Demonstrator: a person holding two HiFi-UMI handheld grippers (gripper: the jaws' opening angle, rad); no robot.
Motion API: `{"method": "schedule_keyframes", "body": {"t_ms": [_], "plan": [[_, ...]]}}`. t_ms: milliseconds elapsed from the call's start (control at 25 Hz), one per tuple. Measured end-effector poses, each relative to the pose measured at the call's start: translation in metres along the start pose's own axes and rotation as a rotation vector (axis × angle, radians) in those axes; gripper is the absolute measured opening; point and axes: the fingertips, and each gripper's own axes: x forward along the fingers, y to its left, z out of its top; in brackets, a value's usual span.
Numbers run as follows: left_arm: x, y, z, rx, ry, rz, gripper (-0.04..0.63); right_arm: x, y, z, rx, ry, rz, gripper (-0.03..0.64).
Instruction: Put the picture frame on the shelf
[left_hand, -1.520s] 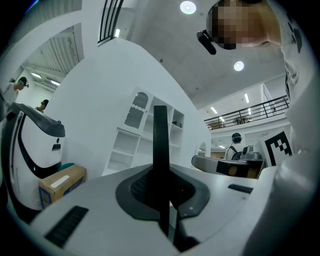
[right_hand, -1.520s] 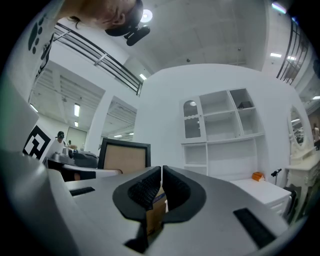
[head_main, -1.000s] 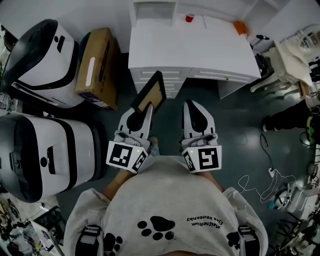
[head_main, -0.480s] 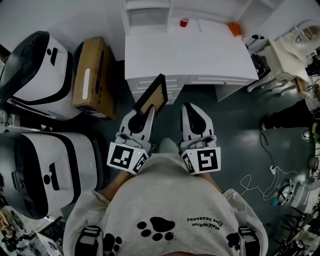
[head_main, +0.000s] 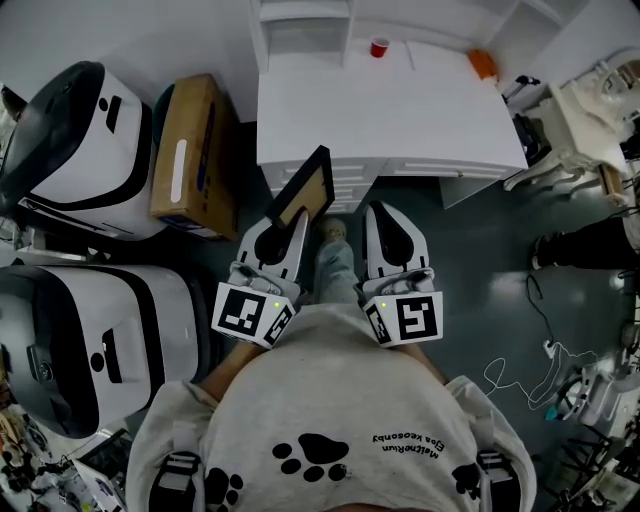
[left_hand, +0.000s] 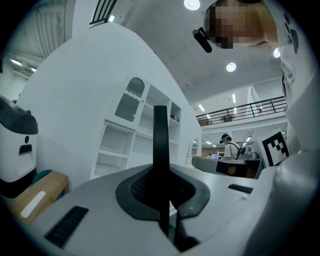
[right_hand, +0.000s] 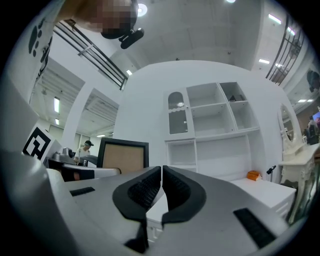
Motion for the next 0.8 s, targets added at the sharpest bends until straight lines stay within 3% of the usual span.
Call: {"method": "schedule_keyframes", "body": {"t_ms": [440, 800], "plan": [[0.05, 0.056, 0.001, -0.016, -0.006, 0.059, 0.028, 0.084, -0.023, -0.007, 0.003, 0.005, 0.054, 0.038], [0.141, 0.111, 0.024, -0.054, -0.055, 0.081, 0.028, 0.184, -0.071, 0.001, -0.007, -0.006, 0.073, 0.038]]}}
